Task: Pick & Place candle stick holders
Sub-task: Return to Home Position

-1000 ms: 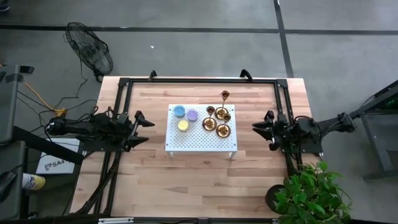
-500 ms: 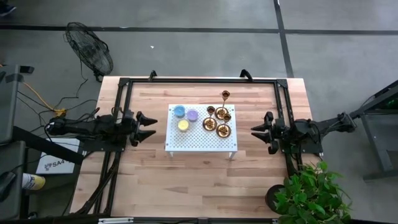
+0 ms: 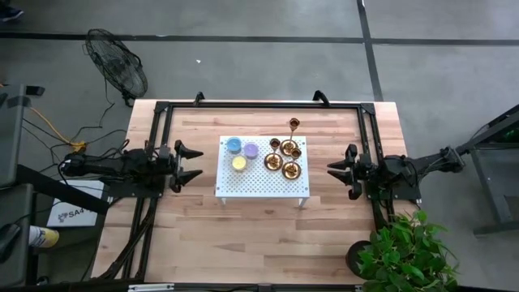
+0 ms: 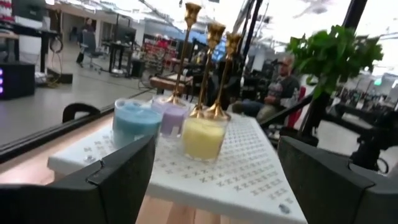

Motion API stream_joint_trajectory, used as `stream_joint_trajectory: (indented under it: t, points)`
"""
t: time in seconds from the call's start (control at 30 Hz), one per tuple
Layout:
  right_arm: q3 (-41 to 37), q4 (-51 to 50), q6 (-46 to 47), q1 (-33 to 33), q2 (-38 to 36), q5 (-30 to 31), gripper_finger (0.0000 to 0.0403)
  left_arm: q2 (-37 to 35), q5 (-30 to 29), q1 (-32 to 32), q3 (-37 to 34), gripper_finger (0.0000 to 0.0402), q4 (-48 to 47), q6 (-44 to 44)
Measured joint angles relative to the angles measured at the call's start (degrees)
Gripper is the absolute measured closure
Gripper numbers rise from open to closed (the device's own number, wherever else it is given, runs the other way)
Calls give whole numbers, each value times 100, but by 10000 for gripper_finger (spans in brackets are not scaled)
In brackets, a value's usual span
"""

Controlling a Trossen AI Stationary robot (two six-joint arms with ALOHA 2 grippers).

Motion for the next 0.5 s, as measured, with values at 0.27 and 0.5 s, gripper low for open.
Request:
stream_joint_trajectory:
  t: [0.27,0.5]
  points:
    - [-4,16,0,0,2,-9,301,2,4,0,2,67,-472,-22]
    - [-7,18,13,0,2,-13,301,0,20,-2,2,67,-727,-22]
